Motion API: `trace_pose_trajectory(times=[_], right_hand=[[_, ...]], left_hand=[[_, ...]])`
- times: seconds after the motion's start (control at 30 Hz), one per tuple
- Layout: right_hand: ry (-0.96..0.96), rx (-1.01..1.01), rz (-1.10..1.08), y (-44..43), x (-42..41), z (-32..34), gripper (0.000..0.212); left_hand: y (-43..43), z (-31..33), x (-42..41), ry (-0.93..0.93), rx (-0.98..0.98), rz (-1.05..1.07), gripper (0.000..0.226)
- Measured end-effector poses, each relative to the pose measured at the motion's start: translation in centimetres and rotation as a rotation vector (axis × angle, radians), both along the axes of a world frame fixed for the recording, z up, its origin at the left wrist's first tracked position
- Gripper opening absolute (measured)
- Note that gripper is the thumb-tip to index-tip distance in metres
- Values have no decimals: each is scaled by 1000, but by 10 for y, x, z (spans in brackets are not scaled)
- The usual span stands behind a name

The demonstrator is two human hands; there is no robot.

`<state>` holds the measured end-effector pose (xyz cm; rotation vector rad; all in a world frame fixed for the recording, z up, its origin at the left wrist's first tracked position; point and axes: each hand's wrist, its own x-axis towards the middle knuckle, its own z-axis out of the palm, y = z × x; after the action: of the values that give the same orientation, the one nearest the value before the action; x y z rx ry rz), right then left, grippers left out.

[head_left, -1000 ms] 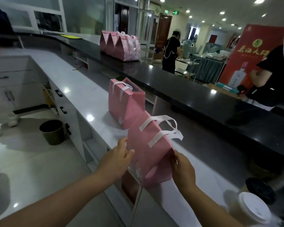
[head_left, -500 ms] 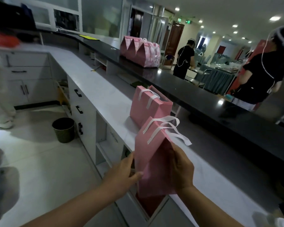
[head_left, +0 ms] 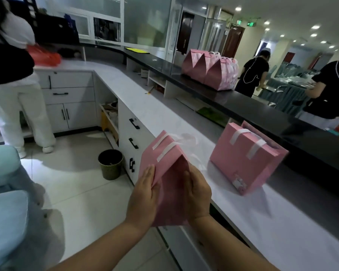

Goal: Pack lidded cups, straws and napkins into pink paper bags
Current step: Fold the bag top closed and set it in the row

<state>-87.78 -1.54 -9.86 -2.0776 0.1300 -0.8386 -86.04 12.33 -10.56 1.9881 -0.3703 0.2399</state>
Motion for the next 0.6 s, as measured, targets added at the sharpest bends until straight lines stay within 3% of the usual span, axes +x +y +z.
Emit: trace_pose_trajectory(times=[0.23,0.6], right_hand=[[-44,7,-21,16,82,12,44],[-132,100,-57,-40,242,41,36]], left_hand=[[13,11,90,-124,-14,-6,48],[-43,58,254,-367,108,-19,48]])
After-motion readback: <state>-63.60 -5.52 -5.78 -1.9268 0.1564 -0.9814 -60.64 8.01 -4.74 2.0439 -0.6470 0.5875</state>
